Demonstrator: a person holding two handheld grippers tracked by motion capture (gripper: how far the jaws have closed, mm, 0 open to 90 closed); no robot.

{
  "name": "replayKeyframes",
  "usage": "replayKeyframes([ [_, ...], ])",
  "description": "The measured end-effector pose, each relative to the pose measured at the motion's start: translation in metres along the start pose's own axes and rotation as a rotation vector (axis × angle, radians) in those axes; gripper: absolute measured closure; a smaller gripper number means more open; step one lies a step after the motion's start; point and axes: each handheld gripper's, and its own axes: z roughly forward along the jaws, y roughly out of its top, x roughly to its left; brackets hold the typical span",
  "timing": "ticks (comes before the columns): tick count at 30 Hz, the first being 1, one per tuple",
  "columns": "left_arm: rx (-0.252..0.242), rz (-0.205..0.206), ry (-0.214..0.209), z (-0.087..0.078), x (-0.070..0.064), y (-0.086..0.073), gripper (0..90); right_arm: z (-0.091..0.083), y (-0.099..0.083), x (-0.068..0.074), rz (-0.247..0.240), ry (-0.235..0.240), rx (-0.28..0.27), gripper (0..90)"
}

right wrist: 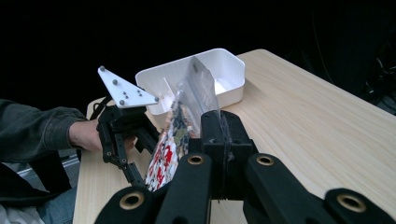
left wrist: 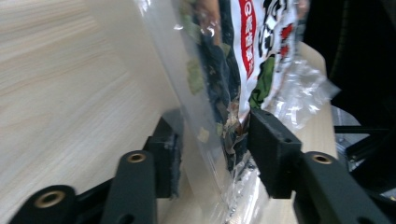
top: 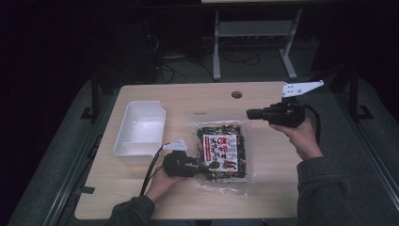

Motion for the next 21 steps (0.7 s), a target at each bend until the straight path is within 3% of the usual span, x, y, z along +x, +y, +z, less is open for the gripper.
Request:
replayKeyframes([
  [2,-0.005,0.003,-0.006,-0.001,-0.001,0.000,58.1,-0.001,0.000,0.001,0.001,-0.001,-0.004,89.5],
  [8,-0.016,0.074,-0.018,-0.008,-0.012,0.004,73.1,-0.011,-0.004,0.009,-0.003,-0.007,-0.045,89.5],
  [12,0.013,0.140,0.011,-0.014,-0.020,0.007,74.7,-0.015,-0.009,0.013,0.009,0.003,-0.068,89.4],
  [21,0.029,0.200,0.032,-0.017,-0.025,0.007,75.5,-0.016,-0.016,0.018,0.024,0.006,-0.108,83.5],
])
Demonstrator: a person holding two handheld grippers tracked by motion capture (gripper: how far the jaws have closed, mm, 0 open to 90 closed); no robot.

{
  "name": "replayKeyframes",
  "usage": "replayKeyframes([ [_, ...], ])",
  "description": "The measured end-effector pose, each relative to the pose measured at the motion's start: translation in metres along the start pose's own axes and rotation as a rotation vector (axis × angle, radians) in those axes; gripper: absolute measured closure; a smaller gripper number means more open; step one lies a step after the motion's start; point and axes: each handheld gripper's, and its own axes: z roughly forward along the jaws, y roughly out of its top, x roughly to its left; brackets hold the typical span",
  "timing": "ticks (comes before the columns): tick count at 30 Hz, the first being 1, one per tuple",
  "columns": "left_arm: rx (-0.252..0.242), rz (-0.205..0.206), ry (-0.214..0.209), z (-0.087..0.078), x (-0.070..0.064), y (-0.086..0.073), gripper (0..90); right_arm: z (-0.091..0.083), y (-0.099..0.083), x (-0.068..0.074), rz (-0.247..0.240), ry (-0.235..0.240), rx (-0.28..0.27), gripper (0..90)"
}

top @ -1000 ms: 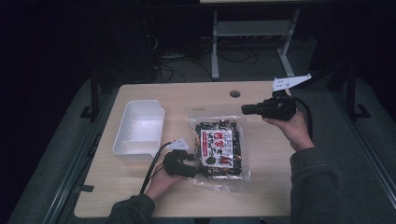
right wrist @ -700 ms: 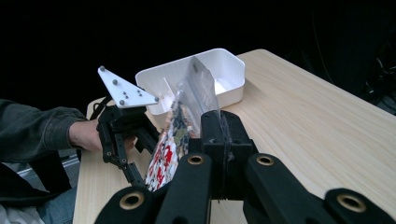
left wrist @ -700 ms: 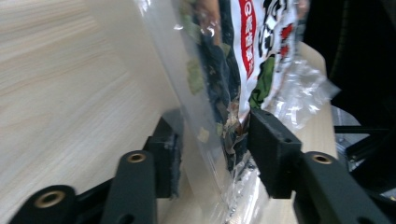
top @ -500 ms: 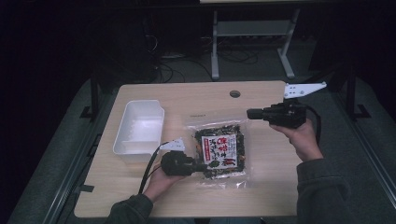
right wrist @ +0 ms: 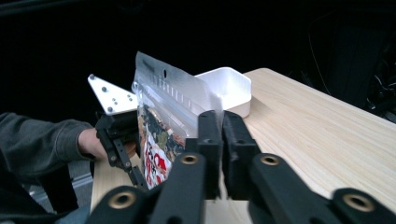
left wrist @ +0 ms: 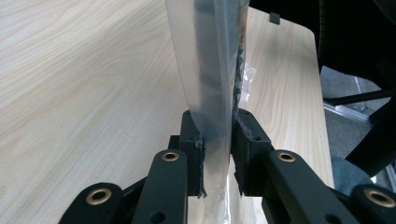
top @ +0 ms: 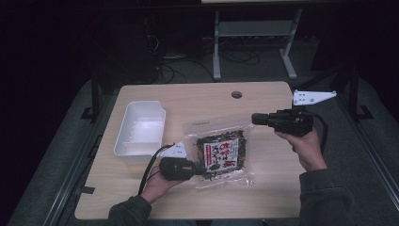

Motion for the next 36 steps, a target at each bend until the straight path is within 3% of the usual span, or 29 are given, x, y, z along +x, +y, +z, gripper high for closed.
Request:
replayKeyframes([
  [1,0.002,0.005,0.004,0.000,0.000,0.000,75.5,0.001,-0.001,0.000,0.009,0.000,-0.003,79.6],
  [2,0.001,0.007,0.005,0.000,0.000,0.000,75.5,0.004,-0.005,-0.002,0.026,0.000,0.000,63.9],
  [4,0.003,0.014,0.009,0.000,-0.001,0.000,75.5,0.008,-0.009,-0.004,0.052,-0.038,-0.001,49.6],
  [6,0.005,0.019,0.010,0.000,-0.001,0.000,75.5,0.010,-0.012,-0.005,0.074,-0.032,-0.004,46.0],
  [7,0.008,0.026,0.011,-0.001,-0.001,0.000,75.5,0.015,-0.019,-0.009,0.103,-0.004,-0.007,40.2],
  [15,0.005,0.019,0.007,-0.001,-0.001,0.000,75.5,0.043,-0.037,-0.006,0.097,0.063,0.091,30.8],
  [22,0.002,0.019,0.003,-0.001,-0.001,0.000,75.5,0.054,-0.046,-0.003,0.078,0.087,0.144,32.9],
  [24,0.001,0.019,0.002,-0.001,-0.001,0.000,75.4,0.056,-0.051,-0.004,0.075,0.093,0.133,39.7],
  [26,0.000,0.015,0.001,-0.001,-0.001,0.000,75.3,0.058,-0.055,-0.007,0.082,0.131,0.126,48.5],
  [29,0.001,0.016,0.001,-0.001,0.000,0.000,75.3,0.059,-0.055,-0.006,0.067,0.137,0.133,52.5],
  [36,-0.013,-0.012,0.025,-0.004,0.004,-0.001,71.5,0.055,-0.054,-0.002,0.035,0.207,0.114,68.6],
])
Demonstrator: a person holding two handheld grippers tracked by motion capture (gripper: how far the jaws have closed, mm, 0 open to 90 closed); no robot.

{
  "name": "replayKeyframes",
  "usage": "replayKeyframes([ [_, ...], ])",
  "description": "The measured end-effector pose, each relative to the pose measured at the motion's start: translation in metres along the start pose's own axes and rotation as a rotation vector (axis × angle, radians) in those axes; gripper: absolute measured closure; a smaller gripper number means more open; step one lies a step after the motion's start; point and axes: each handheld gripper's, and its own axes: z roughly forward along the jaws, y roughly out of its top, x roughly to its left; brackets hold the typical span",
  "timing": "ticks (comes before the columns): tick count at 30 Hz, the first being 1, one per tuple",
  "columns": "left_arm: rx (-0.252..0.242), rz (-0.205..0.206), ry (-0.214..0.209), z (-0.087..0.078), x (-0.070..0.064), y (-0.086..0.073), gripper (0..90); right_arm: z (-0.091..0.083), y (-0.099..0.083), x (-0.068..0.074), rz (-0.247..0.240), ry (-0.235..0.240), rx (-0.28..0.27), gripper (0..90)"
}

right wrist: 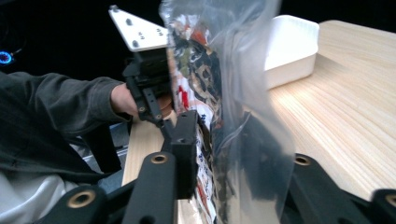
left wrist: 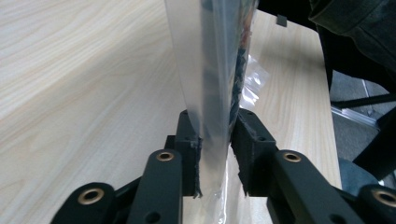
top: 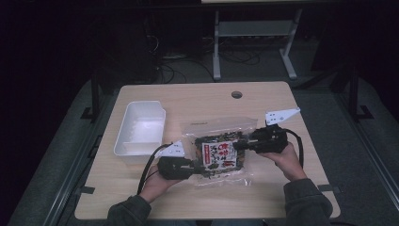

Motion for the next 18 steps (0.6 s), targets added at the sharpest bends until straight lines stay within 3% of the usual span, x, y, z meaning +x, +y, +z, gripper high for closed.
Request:
replayKeyframes([
  [7,-0.006,-0.012,0.011,-0.002,0.003,0.000,65.8,-0.003,0.000,0.010,-0.044,0.013,0.008,74.3],
  [10,-0.010,-0.001,0.035,-0.002,0.001,0.000,63.8,-0.004,-0.001,0.014,-0.058,-0.009,-0.001,74.7],
  [18,-0.013,0.012,0.088,-0.009,0.000,-0.001,56.2,-0.021,-0.001,0.018,-0.034,-0.092,-0.056,75.1],
])
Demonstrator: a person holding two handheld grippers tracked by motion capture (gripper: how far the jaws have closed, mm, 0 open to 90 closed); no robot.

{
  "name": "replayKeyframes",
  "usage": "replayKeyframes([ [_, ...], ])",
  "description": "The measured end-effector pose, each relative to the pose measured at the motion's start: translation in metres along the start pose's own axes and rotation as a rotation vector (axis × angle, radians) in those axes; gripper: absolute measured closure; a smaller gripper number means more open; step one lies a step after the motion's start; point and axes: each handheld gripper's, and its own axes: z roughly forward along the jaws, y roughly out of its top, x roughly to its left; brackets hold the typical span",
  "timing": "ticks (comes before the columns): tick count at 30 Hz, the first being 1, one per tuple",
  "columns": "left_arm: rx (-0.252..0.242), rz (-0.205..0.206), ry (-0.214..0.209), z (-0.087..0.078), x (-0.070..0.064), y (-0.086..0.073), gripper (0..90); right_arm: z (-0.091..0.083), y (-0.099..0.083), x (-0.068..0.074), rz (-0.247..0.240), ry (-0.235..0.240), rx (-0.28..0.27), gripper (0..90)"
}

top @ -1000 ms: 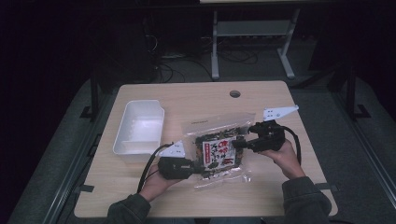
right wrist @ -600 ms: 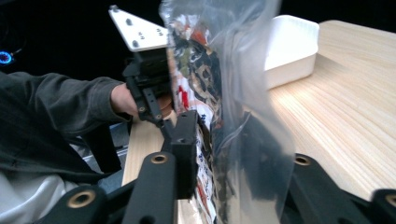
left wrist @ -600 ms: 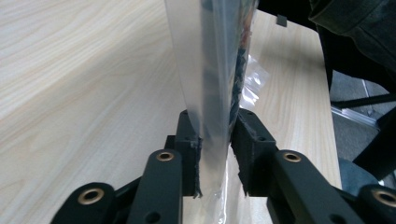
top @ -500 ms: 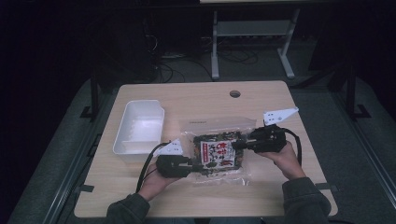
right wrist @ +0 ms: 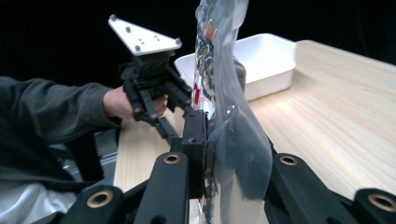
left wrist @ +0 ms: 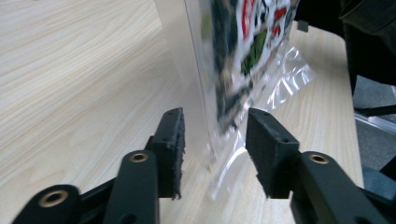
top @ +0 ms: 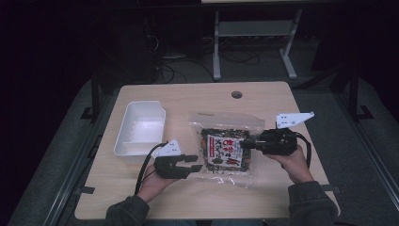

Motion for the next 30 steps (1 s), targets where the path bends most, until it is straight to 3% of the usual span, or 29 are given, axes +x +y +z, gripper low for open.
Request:
replayKeyframes([
  [4,0.019,0.021,0.021,0.000,-0.003,-0.001,50.4,-0.008,0.003,0.002,0.008,-0.074,-0.004,75.1],
  [9,0.073,0.082,0.047,-0.002,-0.011,-0.003,44.8,-0.011,0.003,0.001,0.034,-0.144,-0.011,75.1],
  [11,0.082,0.081,0.044,-0.002,-0.012,-0.003,44.0,-0.011,0.003,0.000,0.043,-0.165,-0.010,75.1],
  [12,0.091,0.088,0.049,-0.002,-0.012,-0.003,42.2,-0.011,0.004,0.000,0.051,-0.203,-0.009,75.1],
  [15,0.104,0.106,0.065,-0.004,-0.014,-0.004,39.1,-0.011,0.005,0.000,0.068,-0.232,-0.020,75.1],
  [17,0.102,0.107,0.069,-0.004,-0.015,-0.004,38.2,-0.011,0.006,0.000,0.072,-0.242,-0.022,75.1],
  [21,0.119,0.121,0.083,-0.007,-0.019,-0.005,33.8,-0.009,0.013,0.003,0.080,-0.311,-0.028,75.2],
  [30,0.145,0.121,0.118,-0.020,-0.022,-0.014,25.1,0.006,0.030,0.006,0.081,-0.384,-0.021,75.1],
])
